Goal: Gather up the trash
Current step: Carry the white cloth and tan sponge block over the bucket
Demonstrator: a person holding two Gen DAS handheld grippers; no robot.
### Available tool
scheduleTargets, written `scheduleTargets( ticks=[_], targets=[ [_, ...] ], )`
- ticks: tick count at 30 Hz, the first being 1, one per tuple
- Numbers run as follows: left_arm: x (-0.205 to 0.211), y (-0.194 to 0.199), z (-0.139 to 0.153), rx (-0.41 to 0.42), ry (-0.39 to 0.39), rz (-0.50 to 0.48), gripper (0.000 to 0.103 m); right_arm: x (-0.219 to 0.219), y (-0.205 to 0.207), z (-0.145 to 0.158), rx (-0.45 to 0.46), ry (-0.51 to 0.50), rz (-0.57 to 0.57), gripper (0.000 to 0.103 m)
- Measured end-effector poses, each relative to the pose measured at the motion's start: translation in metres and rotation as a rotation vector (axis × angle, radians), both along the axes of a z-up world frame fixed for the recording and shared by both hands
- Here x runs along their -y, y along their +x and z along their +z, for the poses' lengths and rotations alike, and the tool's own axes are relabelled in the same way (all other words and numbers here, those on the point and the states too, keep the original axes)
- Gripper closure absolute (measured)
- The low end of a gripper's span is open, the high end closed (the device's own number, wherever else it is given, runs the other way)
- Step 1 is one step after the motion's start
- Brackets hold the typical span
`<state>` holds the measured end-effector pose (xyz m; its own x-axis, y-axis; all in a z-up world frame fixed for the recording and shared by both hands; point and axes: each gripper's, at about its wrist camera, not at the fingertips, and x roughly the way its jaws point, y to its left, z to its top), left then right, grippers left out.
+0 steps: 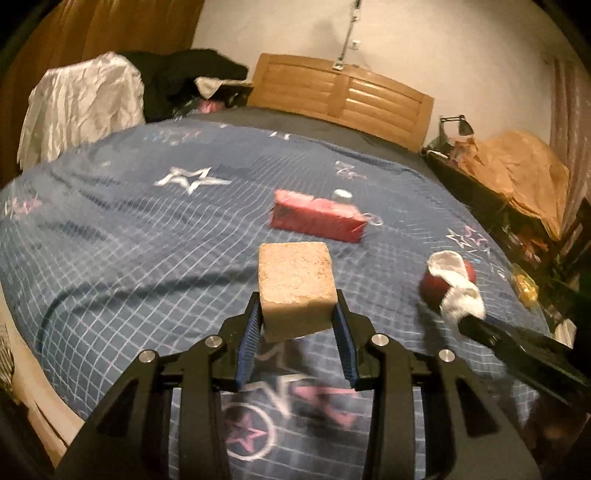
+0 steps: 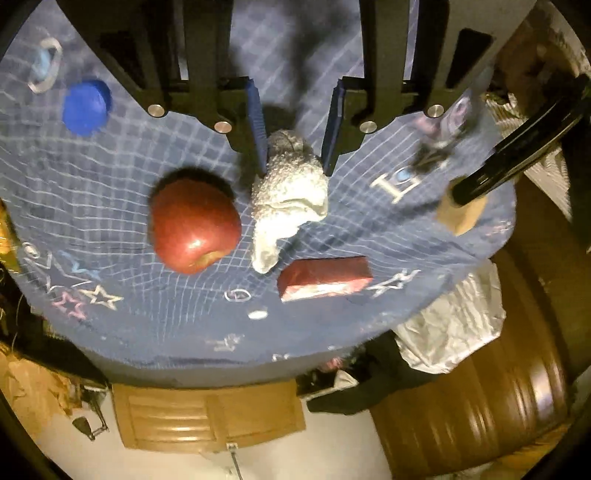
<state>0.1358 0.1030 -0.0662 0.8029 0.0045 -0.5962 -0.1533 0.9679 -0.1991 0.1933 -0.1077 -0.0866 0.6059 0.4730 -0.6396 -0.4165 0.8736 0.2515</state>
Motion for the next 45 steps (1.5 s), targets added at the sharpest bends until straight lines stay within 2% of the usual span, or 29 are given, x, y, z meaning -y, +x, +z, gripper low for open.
scheduleTargets(
  ticks=[7, 14, 22, 25, 33, 40, 45],
  targets=[
    [0.065, -0.001, 0.027, 0.044, 0.084, -0.098, 0.067, 0.066, -0.061, 0.03, 0.049, 0.055, -0.074, 0.072],
    [0.148, 0.003, 0.056, 0.094, 0.136, -0.237, 0.067, 0.162, -0.107, 0.063, 0.122, 0.092, -0.242, 0.072],
    [0.246, 0.014, 0.082, 0.138, 0.162, -0.385, 0.067, 0.264, -0.148, 0.095, 0.202, 0.065, -0.408, 0.072],
    [0.289, 0.016, 0.087, 0.153, 0.194, -0.448, 0.067, 0.309, -0.164, 0.106, 0.227, 0.042, -0.48, 0.072],
    [0.392, 0.026, 0.092, 0.189, 0.247, -0.594, 0.067, 0.416, -0.192, 0.114, 0.227, -0.037, -0.622, 0.072],
    [0.476, 0.033, 0.09, 0.197, 0.274, -0.722, 0.067, 0.495, -0.192, 0.107, 0.186, -0.07, -0.715, 0.072],
    [0.531, 0.037, 0.079, 0.174, 0.295, -0.829, 0.067, 0.531, -0.176, 0.098, 0.144, -0.076, -0.758, 0.072]
  ],
)
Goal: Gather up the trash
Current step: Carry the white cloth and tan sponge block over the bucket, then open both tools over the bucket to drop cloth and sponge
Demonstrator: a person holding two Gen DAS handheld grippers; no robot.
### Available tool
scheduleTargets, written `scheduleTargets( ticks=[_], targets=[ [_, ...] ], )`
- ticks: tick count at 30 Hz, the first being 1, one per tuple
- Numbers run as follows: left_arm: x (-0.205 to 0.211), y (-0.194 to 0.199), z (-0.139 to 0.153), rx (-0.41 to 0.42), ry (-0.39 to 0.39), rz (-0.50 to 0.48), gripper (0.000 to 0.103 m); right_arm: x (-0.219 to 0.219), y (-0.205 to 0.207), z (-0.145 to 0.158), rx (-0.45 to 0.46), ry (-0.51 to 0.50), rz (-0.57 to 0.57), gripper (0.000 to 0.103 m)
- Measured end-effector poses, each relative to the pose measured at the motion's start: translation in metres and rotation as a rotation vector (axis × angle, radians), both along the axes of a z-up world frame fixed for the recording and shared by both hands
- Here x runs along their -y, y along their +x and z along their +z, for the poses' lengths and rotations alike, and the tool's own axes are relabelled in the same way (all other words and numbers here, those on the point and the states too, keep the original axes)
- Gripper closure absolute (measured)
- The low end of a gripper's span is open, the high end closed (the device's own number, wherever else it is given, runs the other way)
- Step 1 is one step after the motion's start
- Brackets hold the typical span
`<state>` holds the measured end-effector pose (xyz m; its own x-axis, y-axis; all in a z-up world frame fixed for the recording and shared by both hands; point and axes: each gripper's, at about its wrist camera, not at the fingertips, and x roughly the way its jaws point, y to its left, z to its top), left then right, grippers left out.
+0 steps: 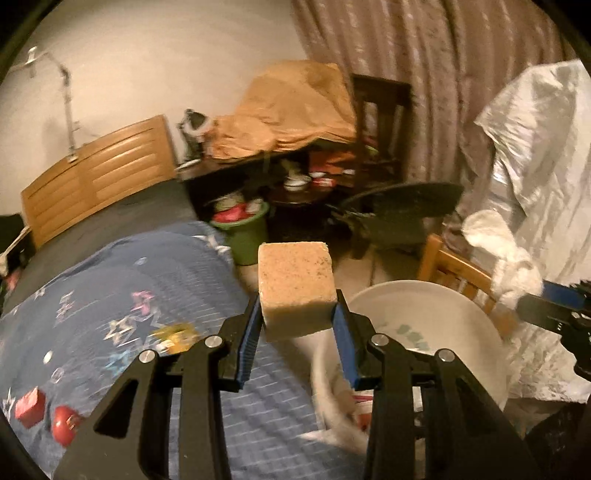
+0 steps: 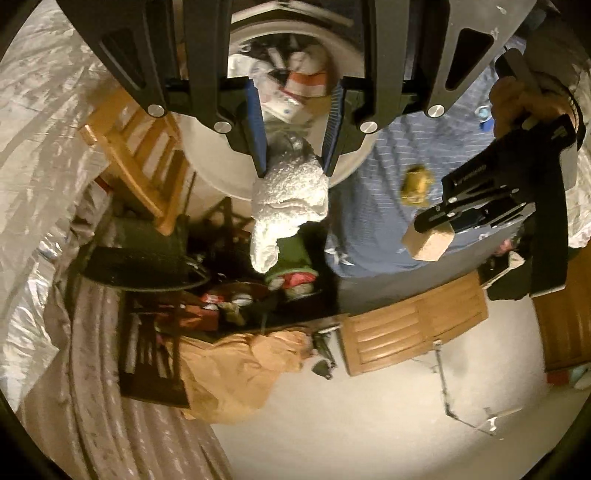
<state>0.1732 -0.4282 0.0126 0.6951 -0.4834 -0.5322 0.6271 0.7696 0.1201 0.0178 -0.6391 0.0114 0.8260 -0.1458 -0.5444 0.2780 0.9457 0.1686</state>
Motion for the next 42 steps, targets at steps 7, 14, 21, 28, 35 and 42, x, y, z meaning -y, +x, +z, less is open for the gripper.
scheduleTargets(
  ticks=[7, 14, 21, 28, 35, 42],
  targets=[
    [0.047, -0.003, -0.026, -0.039, 0.079, -0.125, 0.067, 0.035, 0.01, -0.027, -0.055, 0.052, -0.035, 0.072],
    [0.067, -0.006, -0.05, -0.061, 0.14, -0.163, 0.067, 0.047, 0.01, -0.052, -0.074, 0.089, -0.04, 0.072],
    [0.07, -0.006, -0.055, -0.067, 0.148, -0.157, 0.067, 0.048, 0.016, -0.061, -0.077, 0.098, -0.028, 0.072],
    [0.071, -0.006, -0.057, -0.063, 0.152, -0.155, 0.067, 0.041, 0.021, -0.061, -0.081, 0.09, -0.021, 0.072],
    [0.071, -0.006, -0.058, -0.064, 0.152, -0.154, 0.067, 0.036, 0.03, -0.058, -0.076, 0.08, -0.006, 0.072],
    [0.069, -0.001, -0.059, -0.052, 0.157, -0.118, 0.029, 0.034, 0.041, -0.065, -0.101, 0.044, -0.023, 0.056]
  ],
)
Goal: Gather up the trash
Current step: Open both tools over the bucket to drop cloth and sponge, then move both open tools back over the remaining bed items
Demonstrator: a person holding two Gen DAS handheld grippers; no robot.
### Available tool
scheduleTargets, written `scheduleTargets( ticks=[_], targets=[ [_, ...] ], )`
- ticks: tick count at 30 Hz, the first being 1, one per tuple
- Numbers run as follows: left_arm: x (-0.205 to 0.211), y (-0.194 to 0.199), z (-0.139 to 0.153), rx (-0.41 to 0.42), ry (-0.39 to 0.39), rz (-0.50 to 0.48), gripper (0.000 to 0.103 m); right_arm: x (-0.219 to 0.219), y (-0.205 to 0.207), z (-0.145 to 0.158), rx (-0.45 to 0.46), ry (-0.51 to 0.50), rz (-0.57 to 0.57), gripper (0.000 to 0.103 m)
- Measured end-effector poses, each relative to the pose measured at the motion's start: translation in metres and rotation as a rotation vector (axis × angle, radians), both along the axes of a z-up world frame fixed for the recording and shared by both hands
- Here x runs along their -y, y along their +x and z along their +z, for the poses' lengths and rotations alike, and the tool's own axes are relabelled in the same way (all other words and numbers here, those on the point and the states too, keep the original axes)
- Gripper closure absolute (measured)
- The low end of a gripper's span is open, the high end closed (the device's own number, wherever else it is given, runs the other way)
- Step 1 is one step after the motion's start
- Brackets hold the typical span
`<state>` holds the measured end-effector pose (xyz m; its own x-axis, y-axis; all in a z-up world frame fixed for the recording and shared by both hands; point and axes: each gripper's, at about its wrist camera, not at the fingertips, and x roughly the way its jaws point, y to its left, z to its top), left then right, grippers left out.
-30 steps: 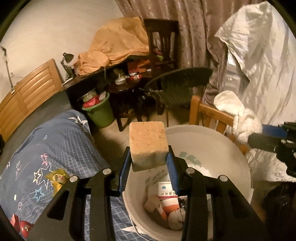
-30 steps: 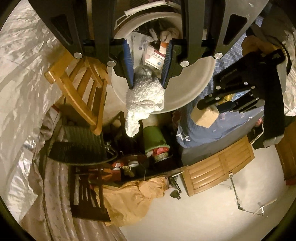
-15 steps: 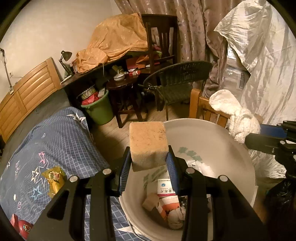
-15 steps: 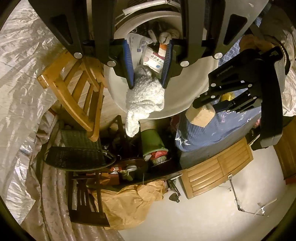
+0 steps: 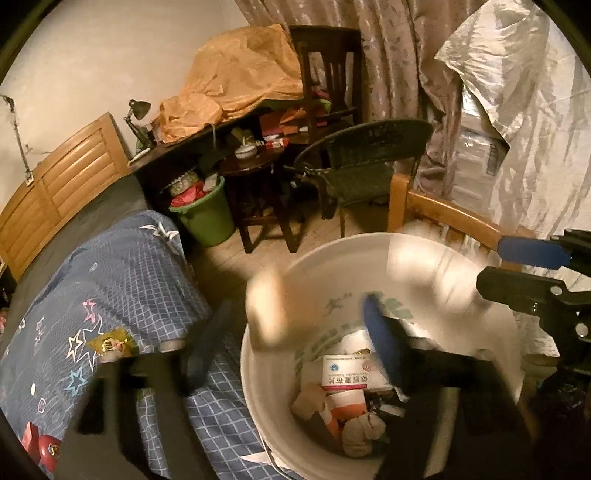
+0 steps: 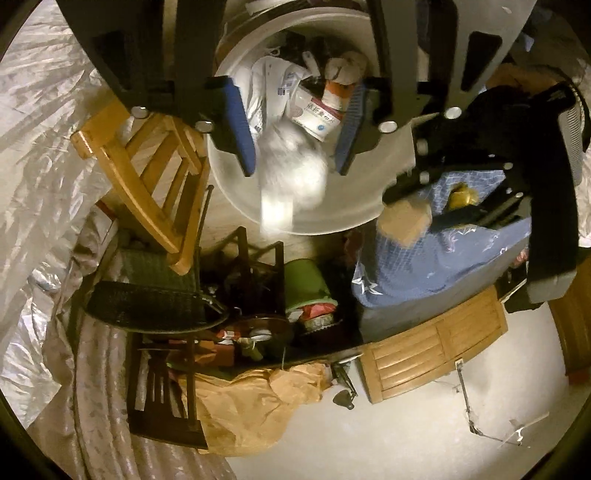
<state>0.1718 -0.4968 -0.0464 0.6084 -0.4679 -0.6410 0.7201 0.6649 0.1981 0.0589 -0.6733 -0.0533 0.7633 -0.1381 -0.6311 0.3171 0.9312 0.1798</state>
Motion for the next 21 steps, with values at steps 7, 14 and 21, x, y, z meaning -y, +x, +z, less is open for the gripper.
scheduleTargets(
  ticks=[7, 14, 21],
  targets=[
    [-0.005, 0.001, 0.001, 0.008, -0.009, 0.014, 0.03, 0.002, -0.005, -0.001, 0.014, -0.003, -0.019, 0.056],
    [-0.009, -0.001, 0.002, 0.02, -0.015, 0.026, 0.029, -0.002, -0.005, 0.002, 0.026, -0.004, -0.013, 0.056],
    [-0.025, -0.003, 0.006, 0.048, -0.03, 0.06, 0.029, -0.019, -0.005, 0.009, 0.055, -0.032, -0.009, 0.056]
  ],
)
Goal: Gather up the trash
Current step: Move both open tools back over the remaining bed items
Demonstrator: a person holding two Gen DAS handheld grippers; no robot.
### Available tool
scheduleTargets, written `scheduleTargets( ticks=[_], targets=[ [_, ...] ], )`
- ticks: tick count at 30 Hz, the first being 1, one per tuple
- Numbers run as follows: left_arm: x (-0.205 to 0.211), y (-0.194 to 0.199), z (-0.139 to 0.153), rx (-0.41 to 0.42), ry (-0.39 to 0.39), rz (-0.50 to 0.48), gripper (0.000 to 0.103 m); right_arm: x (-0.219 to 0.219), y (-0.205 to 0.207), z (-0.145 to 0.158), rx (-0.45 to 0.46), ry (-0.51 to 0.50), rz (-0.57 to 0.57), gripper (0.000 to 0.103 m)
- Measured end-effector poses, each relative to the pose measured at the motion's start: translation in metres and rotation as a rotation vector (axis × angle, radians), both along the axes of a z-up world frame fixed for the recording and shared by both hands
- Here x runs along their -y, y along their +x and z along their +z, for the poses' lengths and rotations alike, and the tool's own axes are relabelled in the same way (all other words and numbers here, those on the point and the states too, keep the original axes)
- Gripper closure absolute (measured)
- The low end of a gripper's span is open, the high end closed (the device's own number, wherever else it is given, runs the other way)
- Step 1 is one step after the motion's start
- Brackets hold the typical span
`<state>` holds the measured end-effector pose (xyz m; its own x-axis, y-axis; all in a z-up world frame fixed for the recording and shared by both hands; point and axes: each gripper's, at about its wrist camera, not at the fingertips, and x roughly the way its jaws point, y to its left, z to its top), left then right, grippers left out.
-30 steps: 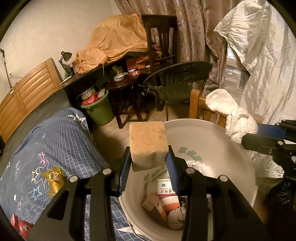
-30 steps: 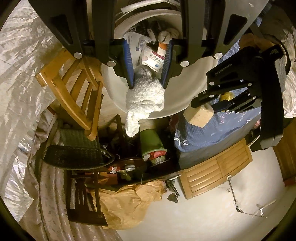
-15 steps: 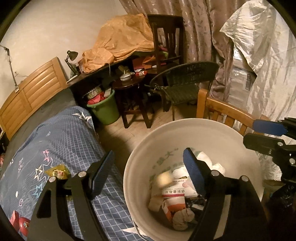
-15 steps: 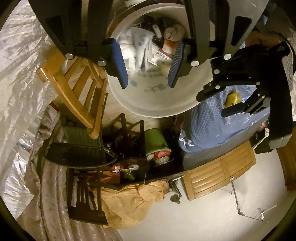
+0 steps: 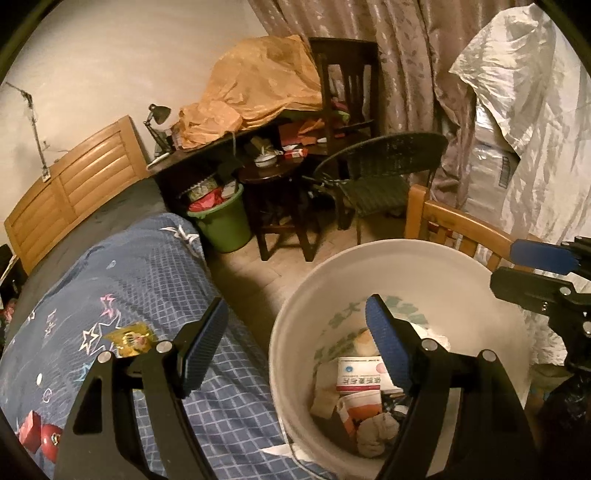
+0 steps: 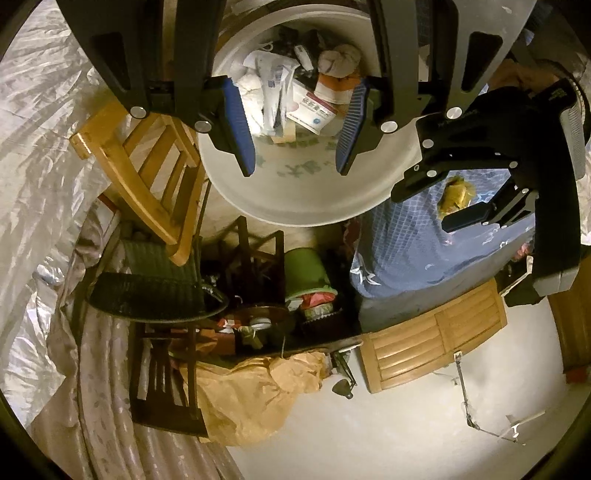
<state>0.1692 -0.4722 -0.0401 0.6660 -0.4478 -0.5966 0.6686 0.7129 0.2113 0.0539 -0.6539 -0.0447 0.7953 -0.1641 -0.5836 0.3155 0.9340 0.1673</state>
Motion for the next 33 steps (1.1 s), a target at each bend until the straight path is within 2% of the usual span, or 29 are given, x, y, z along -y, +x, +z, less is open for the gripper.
scheduleTargets(
  ticks=[4, 6, 9, 17, 23, 29, 33],
  targets=[
    [-0.013, 0.0, 0.005, 0.02, -0.015, 0.04, 0.029, -0.017, -0.005, 0.006, 0.044, -0.051, -0.032, 0.056],
    [-0.023, -0.001, 0.008, 0.034, -0.024, 0.063, 0.029, -0.025, -0.009, 0.009, 0.067, -0.063, -0.047, 0.052],
    [-0.04, -0.002, 0.013, 0.06, -0.038, 0.099, 0.025, -0.04, -0.015, 0.015, 0.112, -0.086, -0.068, 0.034],
    [-0.107, -0.002, 0.022, 0.067, -0.083, 0.19, 0.015, -0.093, -0.019, 0.025, 0.179, -0.124, -0.048, 0.015],
    [-0.174, 0.001, 0.02, 0.031, -0.117, 0.29, 0.011, -0.141, -0.01, 0.029, 0.19, -0.147, -0.005, 0.006],
    [-0.241, -0.002, 0.021, 0.008, -0.179, 0.368, 0.008, -0.188, 0.001, 0.029, 0.193, -0.141, 0.053, 0.005],
    [-0.28, -0.007, 0.02, 0.031, -0.165, 0.445, 0.007, -0.221, 0.013, 0.021, 0.161, -0.127, 0.111, 0.005]
  ],
)
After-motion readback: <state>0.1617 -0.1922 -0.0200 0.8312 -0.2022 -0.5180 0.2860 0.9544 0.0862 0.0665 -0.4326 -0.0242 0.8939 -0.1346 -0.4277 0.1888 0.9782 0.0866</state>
